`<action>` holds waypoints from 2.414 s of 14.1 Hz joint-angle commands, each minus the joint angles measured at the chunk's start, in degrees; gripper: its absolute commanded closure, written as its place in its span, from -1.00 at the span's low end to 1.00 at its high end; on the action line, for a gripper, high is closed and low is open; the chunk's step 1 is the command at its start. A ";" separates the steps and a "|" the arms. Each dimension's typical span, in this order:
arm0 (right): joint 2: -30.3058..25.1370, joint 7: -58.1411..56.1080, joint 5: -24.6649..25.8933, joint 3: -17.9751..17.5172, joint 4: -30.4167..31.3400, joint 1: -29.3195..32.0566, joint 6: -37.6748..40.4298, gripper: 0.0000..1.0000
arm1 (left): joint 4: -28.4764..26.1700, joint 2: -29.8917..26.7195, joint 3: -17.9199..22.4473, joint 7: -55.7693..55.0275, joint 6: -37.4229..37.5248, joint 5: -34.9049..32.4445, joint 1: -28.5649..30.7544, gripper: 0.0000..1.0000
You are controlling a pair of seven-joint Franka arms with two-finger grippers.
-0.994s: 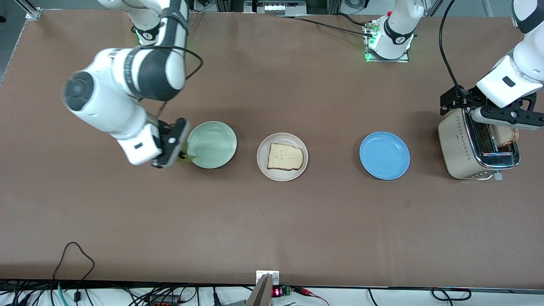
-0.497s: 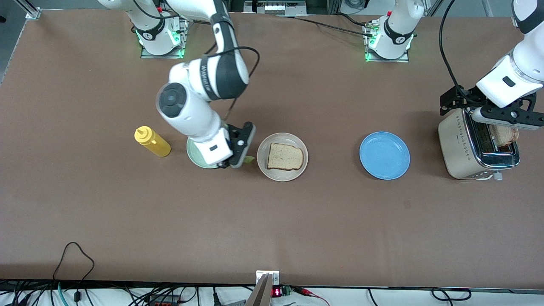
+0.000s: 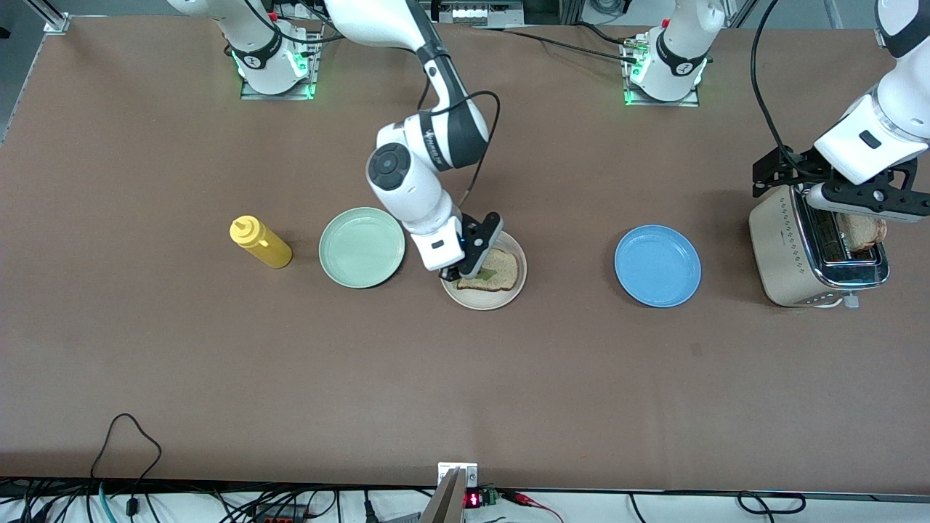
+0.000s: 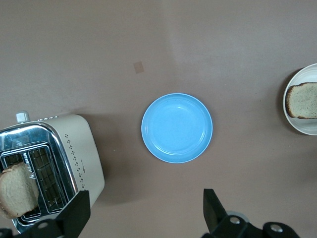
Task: Make sandwich in beige plate with both arms
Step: 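Lower the lettuce onto the bread and open the right gripper, then grasp the second bread slice with the left gripper while the right gripper retracts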
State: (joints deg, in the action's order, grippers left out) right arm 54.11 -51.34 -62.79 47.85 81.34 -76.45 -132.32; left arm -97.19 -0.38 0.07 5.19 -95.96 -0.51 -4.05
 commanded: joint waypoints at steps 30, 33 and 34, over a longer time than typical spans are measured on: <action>-7.96 24.36 3.98 15.60 -10.15 9.82 32.64 -1.00 | 6.58 15.13 0.98 13.42 2.89 -1.77 21.00 -1.00; -10.33 24.89 9.33 15.34 -10.15 11.49 34.84 -1.00 | 6.13 18.39 0.98 20.71 -1.15 -1.77 25.48 -0.97; -11.56 24.89 10.92 13.86 -10.15 12.80 35.45 -1.00 | 5.44 19.09 0.98 22.82 -1.95 -1.77 26.62 -0.91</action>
State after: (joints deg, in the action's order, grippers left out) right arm 45.38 -28.42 -55.29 64.28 72.25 -65.55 -98.86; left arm -92.25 16.71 1.63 23.47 -96.65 -1.87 20.30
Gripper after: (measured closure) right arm 0.000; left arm 0.013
